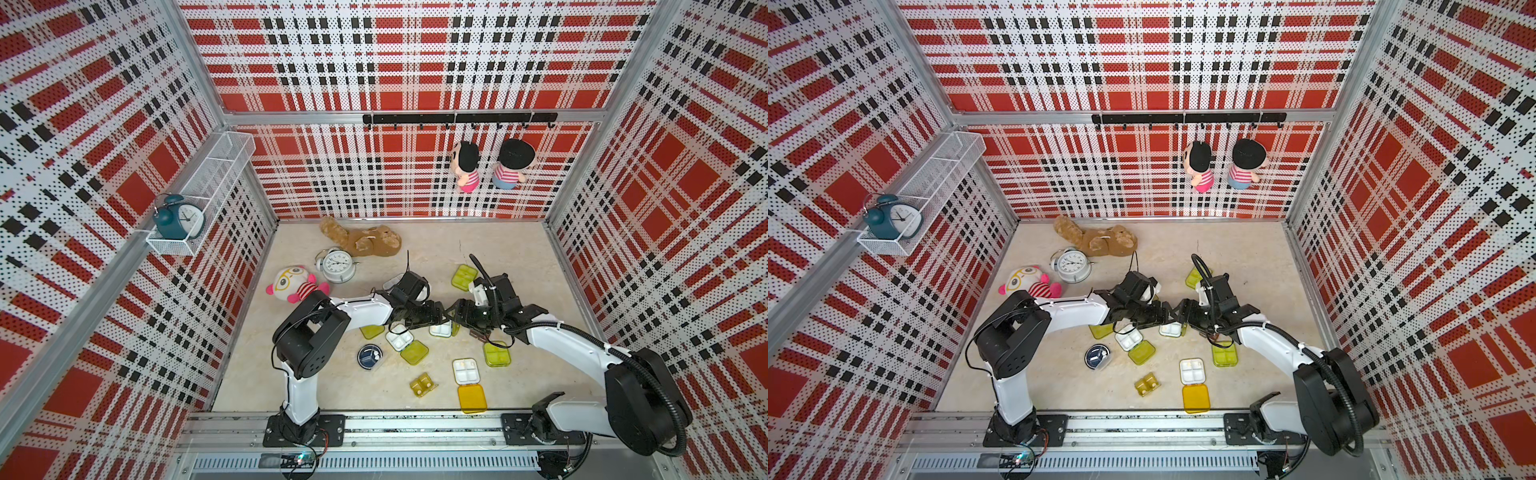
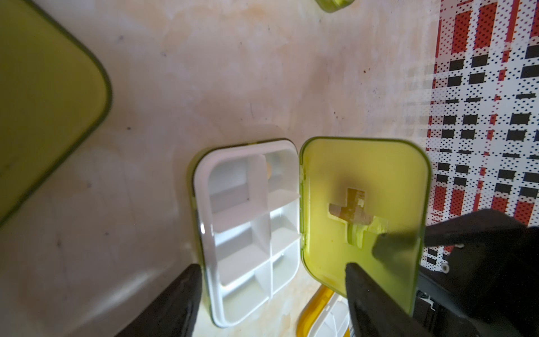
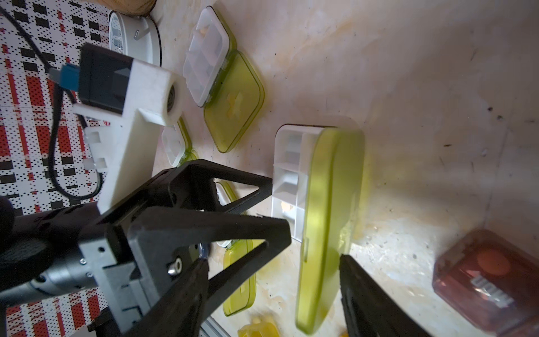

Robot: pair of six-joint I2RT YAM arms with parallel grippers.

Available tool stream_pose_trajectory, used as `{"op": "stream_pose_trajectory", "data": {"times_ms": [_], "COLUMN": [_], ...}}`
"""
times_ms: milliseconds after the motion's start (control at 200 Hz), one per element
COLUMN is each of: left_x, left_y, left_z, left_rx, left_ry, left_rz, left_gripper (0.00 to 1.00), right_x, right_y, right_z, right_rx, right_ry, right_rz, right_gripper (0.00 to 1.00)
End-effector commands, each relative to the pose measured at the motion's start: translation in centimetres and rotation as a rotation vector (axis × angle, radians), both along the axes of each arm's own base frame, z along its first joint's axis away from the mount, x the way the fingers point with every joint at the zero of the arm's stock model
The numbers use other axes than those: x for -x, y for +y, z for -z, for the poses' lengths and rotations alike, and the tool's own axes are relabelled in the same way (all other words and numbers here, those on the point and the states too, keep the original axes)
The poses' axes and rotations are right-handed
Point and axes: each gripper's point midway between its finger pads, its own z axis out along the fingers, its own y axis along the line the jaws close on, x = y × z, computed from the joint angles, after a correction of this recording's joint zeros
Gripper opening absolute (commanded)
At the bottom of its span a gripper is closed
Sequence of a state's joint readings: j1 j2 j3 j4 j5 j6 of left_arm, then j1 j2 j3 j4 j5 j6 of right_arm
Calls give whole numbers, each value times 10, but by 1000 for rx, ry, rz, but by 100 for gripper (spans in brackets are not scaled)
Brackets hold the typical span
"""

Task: Close pillboxes
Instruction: Close the lid on the pillbox.

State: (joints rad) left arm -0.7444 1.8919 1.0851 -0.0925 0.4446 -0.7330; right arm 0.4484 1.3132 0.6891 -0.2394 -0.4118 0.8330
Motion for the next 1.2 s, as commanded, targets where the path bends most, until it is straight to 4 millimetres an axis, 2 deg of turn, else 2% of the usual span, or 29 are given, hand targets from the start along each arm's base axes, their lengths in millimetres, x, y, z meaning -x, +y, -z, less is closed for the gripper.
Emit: {"op": "stream_pose_trajectory", "data": {"times_ms": [0,416,1197], "left_x": [-1,2,3], "left_y": [1,10,11], "left_z": [-7,-5,-6], "left_rx": [24,17,20], "left_ry": [-20,-16,-20], "left_rz": [9,2,-6], "left_gripper": [79,79,79], "right_x": [-8,-10,-13], "right_y": [5,11,17], "right_z": [-10,-9,-10], "right_rx": [-27,-51,-64], "right_ry": [-23,-19,-20], "right_rz": [6,8,-9], "right_gripper": [73,73,75]}}
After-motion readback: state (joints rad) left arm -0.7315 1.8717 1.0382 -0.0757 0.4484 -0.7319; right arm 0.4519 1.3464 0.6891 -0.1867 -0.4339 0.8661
